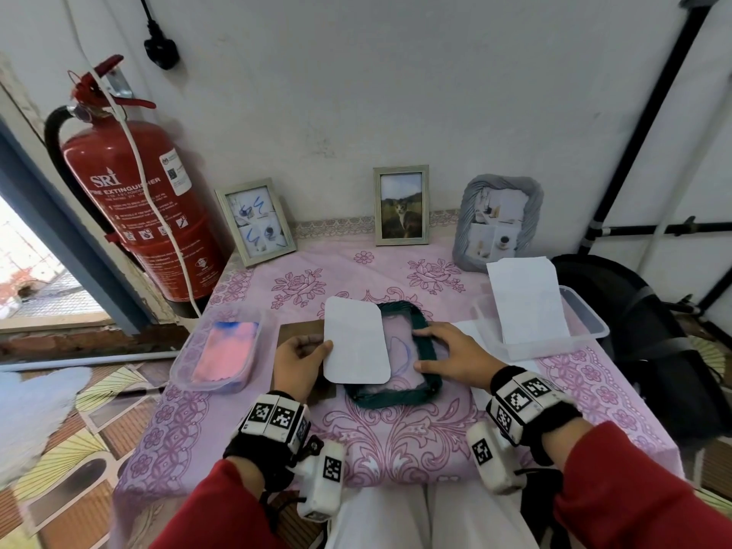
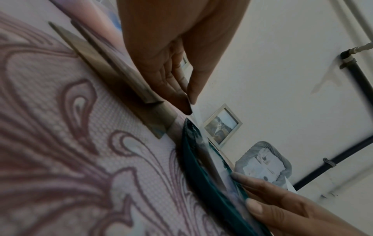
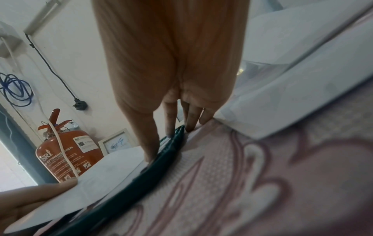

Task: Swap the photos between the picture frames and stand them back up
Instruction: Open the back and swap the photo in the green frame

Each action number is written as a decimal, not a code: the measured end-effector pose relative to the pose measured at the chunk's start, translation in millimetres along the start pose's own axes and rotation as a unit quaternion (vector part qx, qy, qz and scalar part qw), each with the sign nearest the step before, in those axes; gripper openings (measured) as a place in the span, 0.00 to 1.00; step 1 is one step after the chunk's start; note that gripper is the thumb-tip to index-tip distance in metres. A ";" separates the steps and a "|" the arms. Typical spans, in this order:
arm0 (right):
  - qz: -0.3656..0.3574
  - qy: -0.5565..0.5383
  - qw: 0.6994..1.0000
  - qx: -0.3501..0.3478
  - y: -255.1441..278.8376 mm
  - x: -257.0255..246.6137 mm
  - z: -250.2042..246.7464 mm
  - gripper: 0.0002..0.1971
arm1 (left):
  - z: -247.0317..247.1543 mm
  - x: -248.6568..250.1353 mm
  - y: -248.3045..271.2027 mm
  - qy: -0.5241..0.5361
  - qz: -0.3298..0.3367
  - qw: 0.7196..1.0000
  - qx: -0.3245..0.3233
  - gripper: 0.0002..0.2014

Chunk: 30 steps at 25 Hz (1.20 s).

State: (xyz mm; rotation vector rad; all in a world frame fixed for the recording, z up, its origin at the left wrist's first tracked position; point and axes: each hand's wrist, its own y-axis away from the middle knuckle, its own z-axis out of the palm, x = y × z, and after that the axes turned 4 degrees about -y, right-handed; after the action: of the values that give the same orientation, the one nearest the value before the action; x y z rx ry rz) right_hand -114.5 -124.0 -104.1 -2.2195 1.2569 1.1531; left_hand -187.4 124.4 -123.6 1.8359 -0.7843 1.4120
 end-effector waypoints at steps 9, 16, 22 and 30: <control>-0.041 -0.017 0.996 0.074 12.7 -25.4 -20.8 0.19 | 2.7 9.5 5.7 0.021 0.078 0.997 -0.017 0.14; -0.044 0.097 0.987 0.123 47.8 -11.4 -86.3 0.20 | 46.2 24.2 24.3 0.048 0.074 0.992 -0.088 0.14; 0.026 0.166 0.980 0.111 70.3 31.1 -92.4 0.12 | 88.7 28.2 42.4 0.000 0.065 0.989 -0.129 0.15; -0.039 0.052 0.971 0.232 69.9 42.4 -92.4 0.05 | 130.3 33.5 64.7 0.039 0.014 0.984 -0.171 0.14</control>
State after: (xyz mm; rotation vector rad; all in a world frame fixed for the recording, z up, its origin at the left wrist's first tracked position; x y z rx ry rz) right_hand -116.0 -243.7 -74.3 -1.9701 1.3076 0.6363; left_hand -158.2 -20.7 -104.3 1.5030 -0.9514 1.2675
